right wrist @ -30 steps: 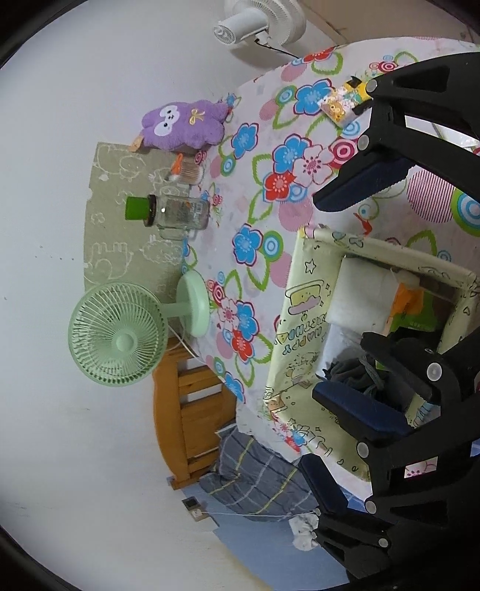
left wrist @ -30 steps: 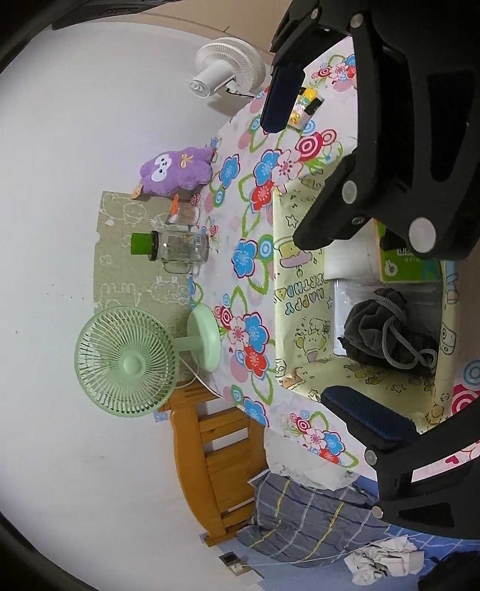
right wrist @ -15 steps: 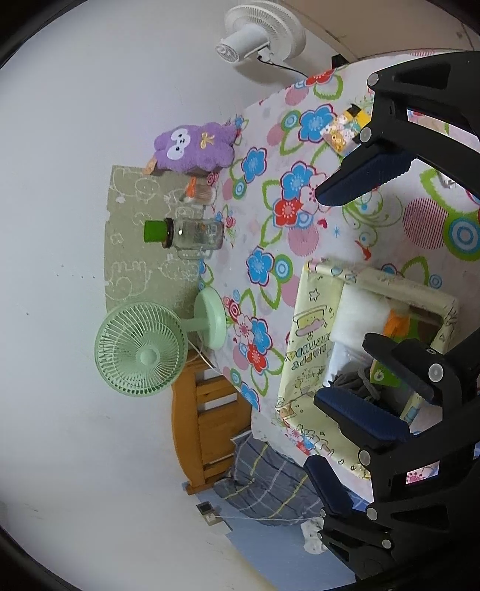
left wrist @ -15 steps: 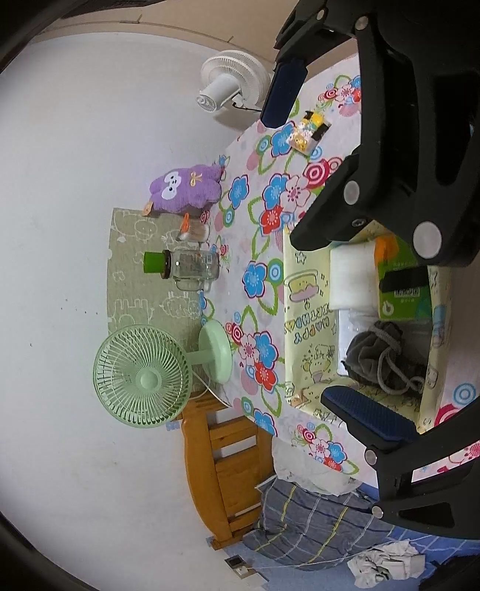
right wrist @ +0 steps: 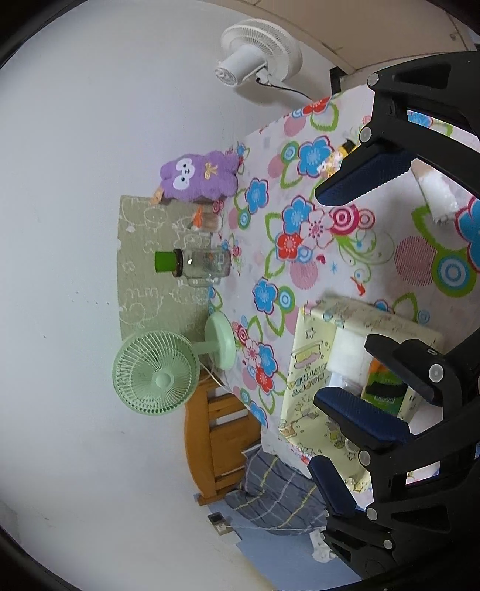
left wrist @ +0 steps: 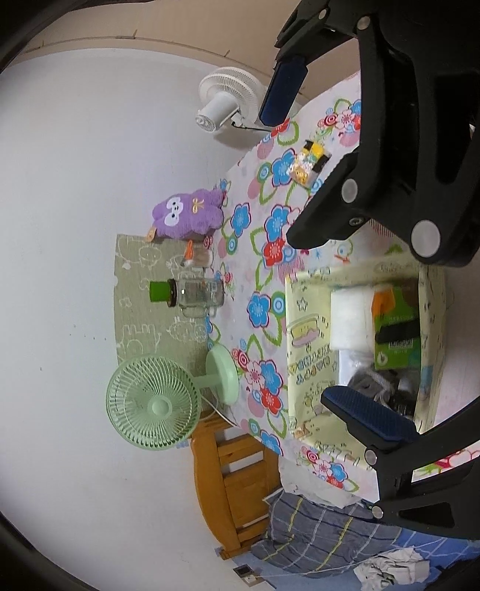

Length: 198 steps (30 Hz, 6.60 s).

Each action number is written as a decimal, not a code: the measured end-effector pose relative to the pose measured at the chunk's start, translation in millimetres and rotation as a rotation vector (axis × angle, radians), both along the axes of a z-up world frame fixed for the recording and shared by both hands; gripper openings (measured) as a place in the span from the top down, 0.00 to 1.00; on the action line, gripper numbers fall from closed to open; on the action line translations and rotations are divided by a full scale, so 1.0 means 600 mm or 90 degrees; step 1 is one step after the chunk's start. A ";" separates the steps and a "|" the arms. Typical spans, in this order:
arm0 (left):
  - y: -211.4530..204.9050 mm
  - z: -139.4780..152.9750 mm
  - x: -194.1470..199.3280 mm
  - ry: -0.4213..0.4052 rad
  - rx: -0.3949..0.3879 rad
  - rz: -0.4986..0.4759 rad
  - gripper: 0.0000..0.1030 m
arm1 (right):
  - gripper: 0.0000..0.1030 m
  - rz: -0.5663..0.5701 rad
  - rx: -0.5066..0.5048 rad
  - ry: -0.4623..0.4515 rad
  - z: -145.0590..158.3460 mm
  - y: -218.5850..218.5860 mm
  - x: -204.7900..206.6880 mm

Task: Organize soft objects
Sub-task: 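Withdraw both grippers up out of the box, then move both open grippers toward the rolled white towel and yellow tissue pack, then grasp the rolled white towel with the left gripper while the right gripper grasps the yellow tissue pack, then lift the white towel and yellow tissue pack and carry them over the box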

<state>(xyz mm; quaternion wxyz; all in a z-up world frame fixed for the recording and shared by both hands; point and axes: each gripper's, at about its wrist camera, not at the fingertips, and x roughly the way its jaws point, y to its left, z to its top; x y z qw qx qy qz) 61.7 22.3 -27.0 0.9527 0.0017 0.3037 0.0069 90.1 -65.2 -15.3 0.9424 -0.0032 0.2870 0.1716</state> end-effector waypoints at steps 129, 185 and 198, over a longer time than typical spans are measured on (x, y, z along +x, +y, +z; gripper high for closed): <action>-0.216 -0.198 0.160 0.149 0.008 -0.030 0.77 | 0.07 -0.103 -0.013 0.127 -0.215 -0.232 0.141; -0.221 -0.193 0.149 0.155 0.017 -0.050 0.77 | 0.48 -0.139 -0.001 0.184 -0.223 -0.229 0.135; -0.209 -0.158 0.105 0.138 0.015 -0.063 0.77 | 0.48 -0.162 -0.023 0.163 -0.186 -0.219 0.084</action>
